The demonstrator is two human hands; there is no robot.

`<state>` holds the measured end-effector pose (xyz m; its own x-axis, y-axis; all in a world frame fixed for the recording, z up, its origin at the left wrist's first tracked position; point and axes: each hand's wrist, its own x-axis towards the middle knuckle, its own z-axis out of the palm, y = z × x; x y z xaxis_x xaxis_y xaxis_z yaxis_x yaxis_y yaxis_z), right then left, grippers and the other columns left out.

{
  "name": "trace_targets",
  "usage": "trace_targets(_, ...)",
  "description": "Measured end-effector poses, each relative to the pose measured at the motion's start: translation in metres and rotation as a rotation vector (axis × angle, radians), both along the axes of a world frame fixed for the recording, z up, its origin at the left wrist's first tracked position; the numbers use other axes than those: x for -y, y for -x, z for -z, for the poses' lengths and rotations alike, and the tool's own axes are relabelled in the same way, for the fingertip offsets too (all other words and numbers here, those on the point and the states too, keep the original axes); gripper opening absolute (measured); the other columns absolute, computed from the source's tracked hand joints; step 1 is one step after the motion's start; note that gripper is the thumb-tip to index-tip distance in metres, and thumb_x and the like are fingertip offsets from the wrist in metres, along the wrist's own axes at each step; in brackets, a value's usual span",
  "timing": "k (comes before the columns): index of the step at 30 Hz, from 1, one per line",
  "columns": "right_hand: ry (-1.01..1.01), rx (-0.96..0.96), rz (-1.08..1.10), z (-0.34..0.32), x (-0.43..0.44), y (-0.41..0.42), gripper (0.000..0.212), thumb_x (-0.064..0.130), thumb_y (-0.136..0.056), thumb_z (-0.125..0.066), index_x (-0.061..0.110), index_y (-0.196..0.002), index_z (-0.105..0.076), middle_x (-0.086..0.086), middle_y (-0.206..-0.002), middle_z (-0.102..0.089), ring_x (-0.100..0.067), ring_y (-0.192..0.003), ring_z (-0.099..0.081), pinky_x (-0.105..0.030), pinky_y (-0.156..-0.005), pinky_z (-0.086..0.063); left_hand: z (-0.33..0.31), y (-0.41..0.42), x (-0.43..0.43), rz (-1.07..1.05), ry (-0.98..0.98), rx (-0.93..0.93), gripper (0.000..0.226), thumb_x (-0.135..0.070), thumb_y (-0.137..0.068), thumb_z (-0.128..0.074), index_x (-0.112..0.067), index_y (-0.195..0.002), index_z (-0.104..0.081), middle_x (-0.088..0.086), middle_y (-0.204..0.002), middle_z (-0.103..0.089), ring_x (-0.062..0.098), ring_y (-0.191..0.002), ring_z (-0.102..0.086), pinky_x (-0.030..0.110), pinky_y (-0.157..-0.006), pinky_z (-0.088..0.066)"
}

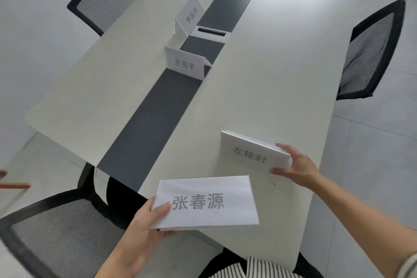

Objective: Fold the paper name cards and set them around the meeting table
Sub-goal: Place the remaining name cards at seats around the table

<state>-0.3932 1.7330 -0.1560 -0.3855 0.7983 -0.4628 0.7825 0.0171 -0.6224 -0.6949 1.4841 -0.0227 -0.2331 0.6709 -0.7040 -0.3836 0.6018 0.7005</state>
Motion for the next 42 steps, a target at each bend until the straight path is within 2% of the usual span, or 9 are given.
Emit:
trace_targets(7,-0.073,-0.083,0.086,-0.013,-0.009,0.007,0.056,0.039,-0.067,-0.084,0.028,-0.118,-0.065,0.001,-0.113,-0.069,-0.018,-0.095,-0.059,-0.033,-0.08,-0.045,-0.004,0.005,0.008,-0.086,-0.022,0.038,0.068,-0.037,-0.06,-0.075,-0.014,-0.122,-0.062,0.019,-0.121,-0.067,0.035,-0.106,-0.063,0.049,-0.088,-0.048)
trace_targets(12,-0.081,-0.305,0.176,-0.06,-0.015,0.011,0.049,0.052,-0.062,-0.075,0.023,-0.102,-0.072,0.001,-0.1,-0.074,-0.019,-0.096,-0.066,-0.041,-0.082,-0.054,-0.008,0.007,0.001,-0.104,-0.068,0.053,0.062,-0.034,-0.065,-0.074,-0.014,-0.121,-0.063,0.019,-0.12,-0.067,0.037,-0.106,-0.062,0.052,-0.092,-0.047)
trace_targets(18,0.014,-0.604,0.473,-0.126,-0.011,-0.007,0.009,0.02,-0.088,-0.065,0.015,-0.095,-0.068,-0.007,-0.096,-0.076,-0.019,-0.083,-0.073,-0.03,-0.07,-0.056,-0.023,-0.008,-0.029,-0.05,-0.193,0.045,0.046,-0.035,-0.075,-0.061,-0.018,-0.117,-0.066,0.017,-0.119,-0.067,0.031,-0.101,-0.06,0.051,-0.09,-0.043)
trace_targets(21,0.053,-0.702,0.587,-0.147,0.001,-0.041,0.012,0.017,-0.092,-0.057,0.013,-0.095,-0.068,0.0,-0.086,-0.078,-0.012,-0.074,-0.071,-0.02,-0.061,-0.053,-0.03,-0.024,-0.051,-0.012,-0.262,0.031,0.048,-0.034,-0.075,-0.061,-0.017,-0.119,-0.064,0.016,-0.119,-0.067,0.03,-0.102,-0.061,0.053,-0.094,-0.043)
trace_targets(25,0.062,-0.775,0.743,-0.156,0.026,-0.107,0.042,0.044,-0.071,-0.071,0.016,-0.103,-0.069,-0.015,-0.108,-0.072,-0.027,-0.093,-0.064,-0.048,-0.08,-0.045,-0.035,-0.06,-0.08,0.072,-0.323,0.056,0.043,-0.027,-0.087,-0.049,-0.013,-0.125,-0.06,0.018,-0.123,-0.065,0.031,-0.104,-0.061,0.051,-0.091,-0.044)
trace_targets(28,0.064,-0.817,0.852,-0.156,0.049,-0.167,0.033,0.035,-0.079,-0.064,0.017,-0.107,-0.066,-0.012,-0.108,-0.072,-0.028,-0.099,-0.063,-0.058,-0.088,-0.048,-0.039,-0.098,-0.098,0.143,-0.339,0.082,0.045,-0.028,-0.086,-0.047,-0.016,-0.127,-0.059,0.018,-0.126,-0.063,0.031,-0.105,-0.06,0.05,-0.09,-0.043)
trace_targets(33,0.094,-0.847,1.014,-0.147,0.088,-0.272,0.03,0.025,-0.092,-0.05,0.016,-0.118,-0.062,-0.005,-0.108,-0.074,-0.029,-0.106,-0.062,-0.054,-0.089,-0.051,-0.041,-0.184,-0.12,0.215,-0.332,0.132,0.048,-0.027,-0.084,-0.05,-0.015,-0.13,-0.057,0.018,-0.13,-0.061,0.032,-0.109,-0.058,0.05,-0.09,-0.042)
trace_targets(39,0.121,-0.82,1.081,-0.138,0.097,-0.365,0.03,0.034,-0.082,-0.059,0.02,-0.107,-0.068,-0.007,-0.109,-0.074,-0.027,-0.101,-0.064,-0.051,-0.086,-0.051,-0.036,-0.284,-0.138,0.228,-0.289,0.137,0.033,-0.019,-0.085,-0.046,-0.019,-0.108,-0.07,0.01,-0.107,-0.072,0.022,-0.087,-0.068,0.047,-0.081,-0.044)
trace_targets(42,0.152,-0.831,1.098,-0.129,0.084,-0.39,0.03,0.035,-0.082,-0.06,0.02,-0.106,-0.068,-0.006,-0.108,-0.074,-0.028,-0.102,-0.063,-0.051,-0.086,-0.051,-0.034,-0.306,-0.15,0.204,-0.245,0.136,0.037,-0.02,-0.083,-0.048,-0.015,-0.115,-0.065,0.012,-0.109,-0.071,0.021,-0.083,-0.069,0.046,-0.079,-0.044)
